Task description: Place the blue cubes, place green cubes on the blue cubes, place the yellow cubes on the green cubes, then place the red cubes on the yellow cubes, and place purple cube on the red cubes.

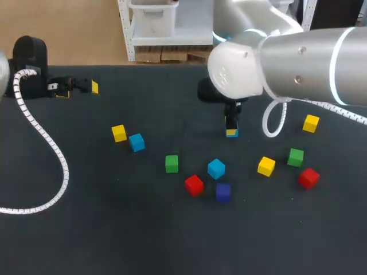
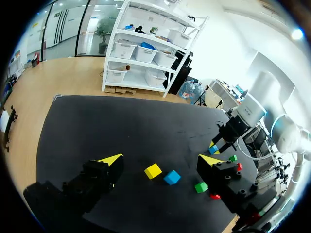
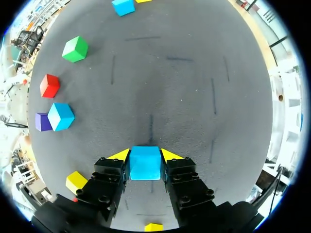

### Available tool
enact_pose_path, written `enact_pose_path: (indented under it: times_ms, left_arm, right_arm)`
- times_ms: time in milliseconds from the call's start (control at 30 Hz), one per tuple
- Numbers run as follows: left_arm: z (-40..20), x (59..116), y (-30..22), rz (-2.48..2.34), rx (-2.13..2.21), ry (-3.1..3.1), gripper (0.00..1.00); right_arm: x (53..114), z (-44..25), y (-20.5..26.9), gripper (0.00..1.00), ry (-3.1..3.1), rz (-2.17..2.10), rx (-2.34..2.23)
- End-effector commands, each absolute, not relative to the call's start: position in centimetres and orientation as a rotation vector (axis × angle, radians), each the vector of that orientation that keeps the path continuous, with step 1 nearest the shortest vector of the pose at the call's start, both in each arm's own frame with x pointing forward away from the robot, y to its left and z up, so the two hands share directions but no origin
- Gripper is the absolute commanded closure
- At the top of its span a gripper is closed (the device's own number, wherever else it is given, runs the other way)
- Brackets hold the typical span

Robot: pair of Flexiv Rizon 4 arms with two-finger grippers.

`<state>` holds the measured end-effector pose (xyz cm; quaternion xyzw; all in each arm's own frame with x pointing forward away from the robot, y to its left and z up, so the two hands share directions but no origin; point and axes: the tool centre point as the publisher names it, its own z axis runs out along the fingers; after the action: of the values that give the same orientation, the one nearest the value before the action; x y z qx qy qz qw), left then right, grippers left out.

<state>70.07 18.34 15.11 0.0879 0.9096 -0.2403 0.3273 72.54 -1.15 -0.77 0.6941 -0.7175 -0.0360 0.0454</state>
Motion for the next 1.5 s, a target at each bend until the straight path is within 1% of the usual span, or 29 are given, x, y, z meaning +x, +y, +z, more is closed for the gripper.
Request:
enact_pose_path:
  times_ms: [33,100,133,167,200,233,267,467,600,733,1033,1267,1500]
  left_arm:
    - [15.0,70.0,18.4,-0.634,0.232,2.377,0.0]
    - [15.0,70.0,18.4,-0.634,0.232,2.377,0.0]
    - [15.0,70.0,18.4,-0.634,0.232,2.377,0.0]
    - [15.0,70.0,18.4,-0.634,0.232,2.377,0.0]
    - [15.0,70.0,18.4,-0.634,0.232,2.377,0.0]
    - [15.0,70.0,18.4,-0.634,0.232,2.377,0.0]
    - [15.0,70.0,18.4,-0.634,0.232,2.377,0.0]
    - [15.0,70.0,18.4,-0.634,0.232,2.377,0.0]
    - [15.0,70.0,18.4,-0.634,0.232,2.377,0.0]
    - [15.0,70.0,18.4,-0.634,0.232,2.377,0.0]
    - [15.0,70.0,18.4,-0.634,0.232,2.377,0.0]
    - [15.0,70.0,18.4,-0.634,0.232,2.377,0.0]
    - [15.0,70.0,18.4,-0.634,0.232,2.377,0.0]
  right_arm:
    - [73.2,-0.8,-1.1,0.93,-2.188,-0.138,2.094]
    - [73.2,-0.8,-1.2,0.75,-2.197,-0.141,2.086]
    - [73.1,-0.8,-1.2,0.6,-2.203,-0.143,2.08]
    - [73.1,-0.8,-1.2,0.52,-2.209,-0.142,2.077]
    - [73.1,-0.8,-1.3,0.31,-2.215,-0.144,2.071]
    - [73.1,-0.8,-1.3,0.08,-2.219,-0.145,2.067]
    - [73.1,-0.8,-1.3,0.0,-2.221,-0.145,2.066]
    - [73.3,-0.4,-1.5,0.0,-2.258,-0.15,2.058]
    - [72.5,1.7,-1.8,0.0,-2.251,-0.149,2.136]
    - [69.5,3.9,-1.7,0.0,-2.17,-0.147,2.275]
    - [64.8,5.4,-1.5,0.0,-2.126,-0.148,2.363]
    - [61.5,4.4,-0.1,0.0,-2.111,-0.135,2.382]
    - [58.5,3.3,1.1,0.0,-2.026,-0.097,2.497]
